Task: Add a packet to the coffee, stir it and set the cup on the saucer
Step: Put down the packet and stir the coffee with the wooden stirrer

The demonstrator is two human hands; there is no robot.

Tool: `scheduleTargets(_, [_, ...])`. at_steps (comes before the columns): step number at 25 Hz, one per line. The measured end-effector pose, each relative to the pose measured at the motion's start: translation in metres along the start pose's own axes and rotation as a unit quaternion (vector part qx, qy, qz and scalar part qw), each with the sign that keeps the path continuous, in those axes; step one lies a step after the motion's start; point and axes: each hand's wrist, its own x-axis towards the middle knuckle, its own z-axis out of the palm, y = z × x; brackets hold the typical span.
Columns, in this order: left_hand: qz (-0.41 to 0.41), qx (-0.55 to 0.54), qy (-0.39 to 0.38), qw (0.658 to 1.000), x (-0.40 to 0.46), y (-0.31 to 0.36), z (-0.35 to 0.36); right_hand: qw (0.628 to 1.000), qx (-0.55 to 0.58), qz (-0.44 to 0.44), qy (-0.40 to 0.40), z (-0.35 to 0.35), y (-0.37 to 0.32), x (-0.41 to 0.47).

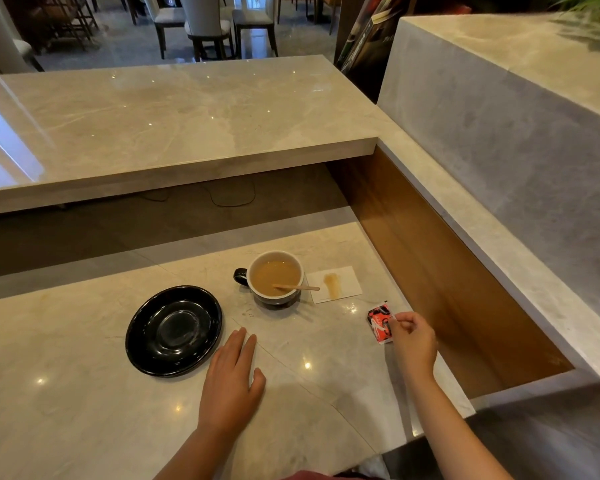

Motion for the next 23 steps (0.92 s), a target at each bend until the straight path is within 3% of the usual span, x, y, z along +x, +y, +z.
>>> scheduleTargets(10, [-0.008,0.001,-0.007,1.0,-0.001,0.001,-0.001,0.957,-0.243,-0.145,0.06,0.003,0.002,-0.007])
scheduleTargets(14, [-0.004,0.003,-0.003,1.0,-0.001,0.001,-0.001,0.898,-0.335,-0.284,-0.007,0.006,0.012,-0.015])
scheduleTargets(16, [-0.002,0.005,0.0,1.0,-0.001,0.001,-0.001,0.876,-0.37,-0.308,-0.034,0.008,0.013,-0.02])
scheduleTargets(19, [0.004,0.013,-0.001,1.0,-0.001,0.002,-0.003,0.882,-0.337,-0.328,-0.039,0.011,0.0,-0.027])
scheduleTargets(23, [0.02,0.02,0.007,1.0,-0.001,0.004,-0.006,0.913,-0.209,-0.326,-0.124,0.037,-0.047,-0.037])
